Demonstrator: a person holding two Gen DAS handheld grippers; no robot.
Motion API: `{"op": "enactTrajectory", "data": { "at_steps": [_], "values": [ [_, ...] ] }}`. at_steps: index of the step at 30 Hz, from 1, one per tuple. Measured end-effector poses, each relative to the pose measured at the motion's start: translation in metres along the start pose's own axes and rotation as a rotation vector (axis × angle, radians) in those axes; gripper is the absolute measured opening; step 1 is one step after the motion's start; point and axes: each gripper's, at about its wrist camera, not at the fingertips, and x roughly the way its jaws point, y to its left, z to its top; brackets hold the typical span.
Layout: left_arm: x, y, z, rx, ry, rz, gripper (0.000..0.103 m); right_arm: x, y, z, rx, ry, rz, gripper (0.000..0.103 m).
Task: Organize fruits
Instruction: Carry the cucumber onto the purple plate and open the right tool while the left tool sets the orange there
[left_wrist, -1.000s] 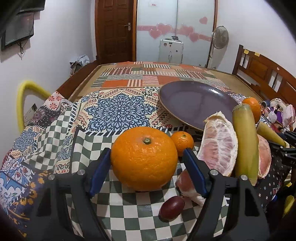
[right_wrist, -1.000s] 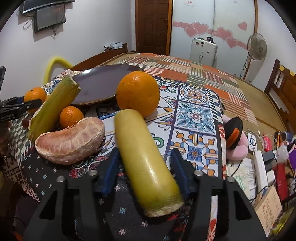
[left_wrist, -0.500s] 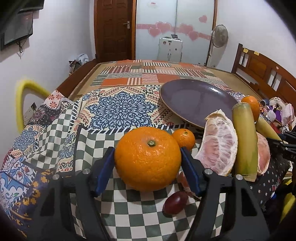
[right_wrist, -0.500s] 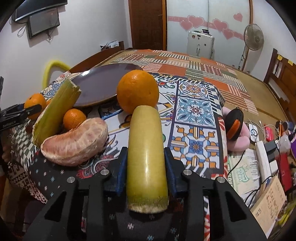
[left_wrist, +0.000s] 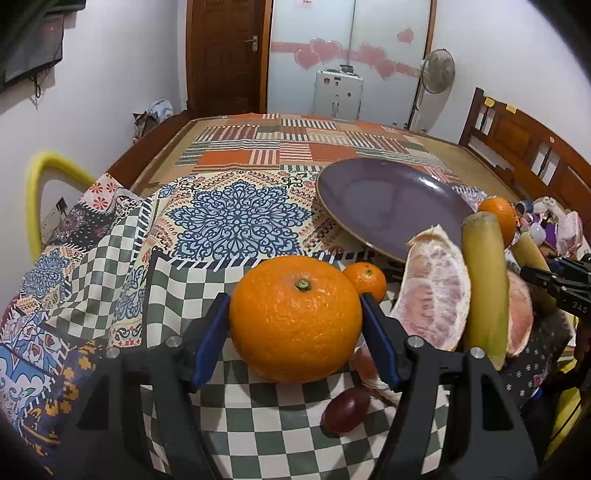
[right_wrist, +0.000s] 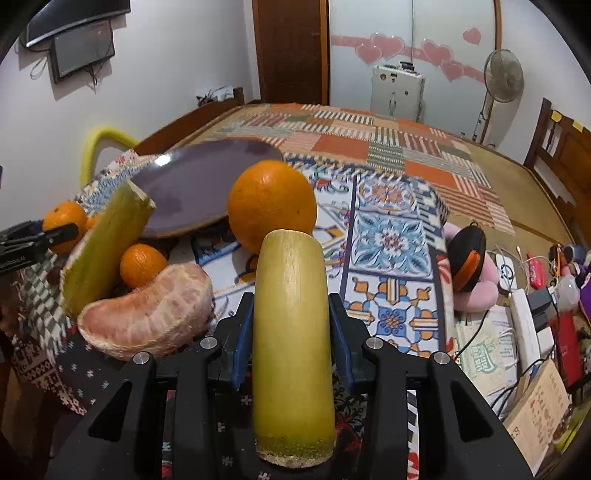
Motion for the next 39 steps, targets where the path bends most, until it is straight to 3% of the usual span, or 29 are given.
{"op": "enactTrajectory", "data": {
  "at_steps": [12,19,39],
  "values": [
    [-0.040,-0.028,0.038,0.061,-0.144,0.001,0.068,-0.028,0.016,0.035,-0.015,-0.136,0.009,0.035],
    [-0.038,-0.041,0.059,0.077,-0.175,-0.005,0.068,-0.030,0.024,0.052,-0.039,-0.178,0.033,0.035],
    [0.029,-0.056,0.082,0.130,-0.053,-0.003,0.068,0.026,0.048,0.088,-0.092,-0.108,0.091,0.035]
  ]
}}
